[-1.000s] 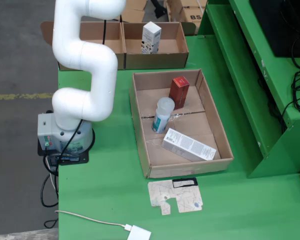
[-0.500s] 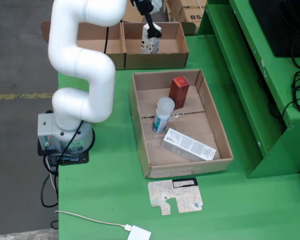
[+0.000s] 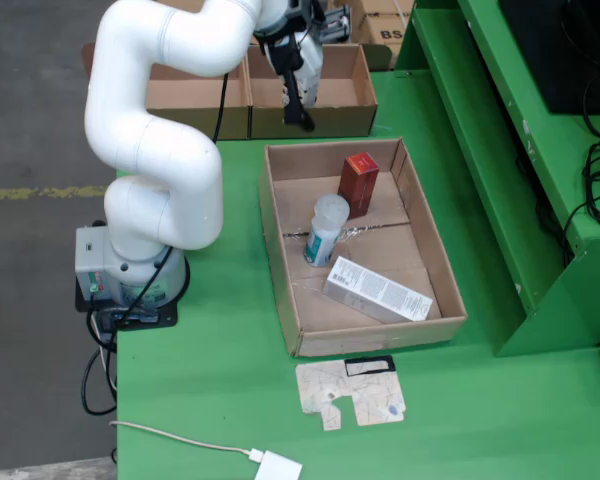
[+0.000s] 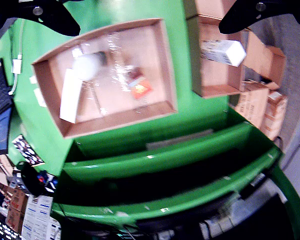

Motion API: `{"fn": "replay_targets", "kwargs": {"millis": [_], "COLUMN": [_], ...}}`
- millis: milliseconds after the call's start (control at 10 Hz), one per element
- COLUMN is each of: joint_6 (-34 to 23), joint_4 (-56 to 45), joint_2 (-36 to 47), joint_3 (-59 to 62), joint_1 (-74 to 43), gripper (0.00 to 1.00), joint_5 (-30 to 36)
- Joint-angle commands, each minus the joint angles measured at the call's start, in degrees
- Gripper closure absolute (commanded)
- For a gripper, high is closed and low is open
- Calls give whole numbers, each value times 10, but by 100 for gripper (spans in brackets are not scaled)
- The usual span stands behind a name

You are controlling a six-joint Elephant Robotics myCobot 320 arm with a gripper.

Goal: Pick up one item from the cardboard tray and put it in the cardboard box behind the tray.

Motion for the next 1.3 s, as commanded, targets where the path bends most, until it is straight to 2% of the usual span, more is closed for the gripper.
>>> {"fn": "replay_targets", "kwargs": {"millis": [0,300,400,500,600,700,800,900,1100,1200], "joint_6": [2,-3,-50,-133,-133,-264,-264,-326,-326,-369], "joint_4": [-90,-82,-40,40,40,151,151,187,187,220], "joint_2": [255,275,267,238,238,168,168,116,116,89], "joint_3": [-287,-309,-322,-335,-335,-326,-326,-293,-293,-288], "joint_1": [-17,-32,-71,-140,-140,-256,-256,-323,-323,-370], "gripper": [0,0,0,0,0,0,0,0,0,0], "joint_5": [0,6,13,31,31,74,74,102,102,125]}}
